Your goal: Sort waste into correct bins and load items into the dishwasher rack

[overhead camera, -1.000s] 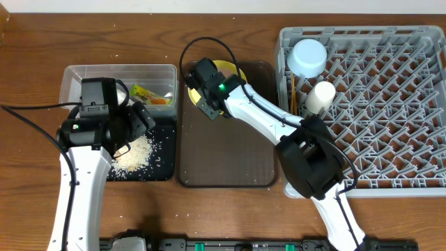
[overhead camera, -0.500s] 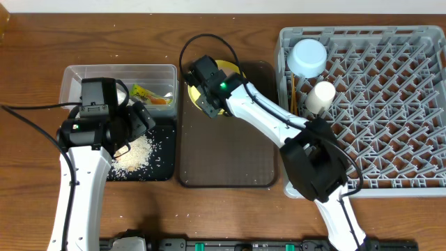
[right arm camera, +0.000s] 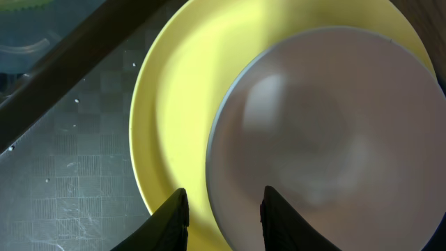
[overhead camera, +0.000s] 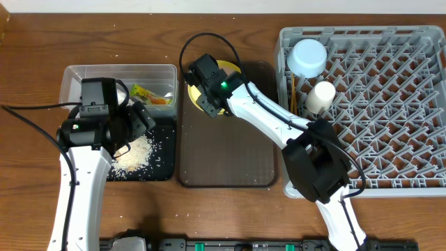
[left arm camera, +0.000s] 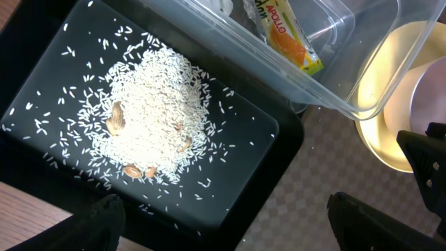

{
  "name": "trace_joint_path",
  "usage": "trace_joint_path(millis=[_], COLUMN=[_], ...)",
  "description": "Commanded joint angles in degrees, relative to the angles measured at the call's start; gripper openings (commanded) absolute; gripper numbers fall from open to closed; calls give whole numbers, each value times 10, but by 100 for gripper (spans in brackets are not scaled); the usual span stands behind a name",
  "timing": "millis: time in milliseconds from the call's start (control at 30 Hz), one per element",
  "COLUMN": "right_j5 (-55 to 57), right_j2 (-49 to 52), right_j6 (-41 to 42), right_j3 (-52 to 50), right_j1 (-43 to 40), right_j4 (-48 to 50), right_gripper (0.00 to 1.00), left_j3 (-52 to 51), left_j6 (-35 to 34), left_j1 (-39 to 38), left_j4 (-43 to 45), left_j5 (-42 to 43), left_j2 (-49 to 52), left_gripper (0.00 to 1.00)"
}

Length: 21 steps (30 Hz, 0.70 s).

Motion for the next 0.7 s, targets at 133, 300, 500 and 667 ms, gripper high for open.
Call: trace_joint_path(millis=[133, 300, 500, 667], right_j5=[2, 2, 2, 1], right_j2=[9, 8, 9, 9], right_j6=[1, 1, 1, 1], right_j3=[4, 4, 4, 4], right_j1=[0, 0, 0, 0], right_j4=[-2, -1, -17, -23], right_gripper=[25, 17, 19, 16], left_j3=[8, 8, 8, 8], left_j6=[3, 3, 3, 3], left_j1=[2, 2, 2, 2], left_j4=[-1, -1, -1, -1], left_j5=[-3, -3, -3, -3], left_j2=[1, 1, 1, 1], left_gripper=[96, 96, 96, 96])
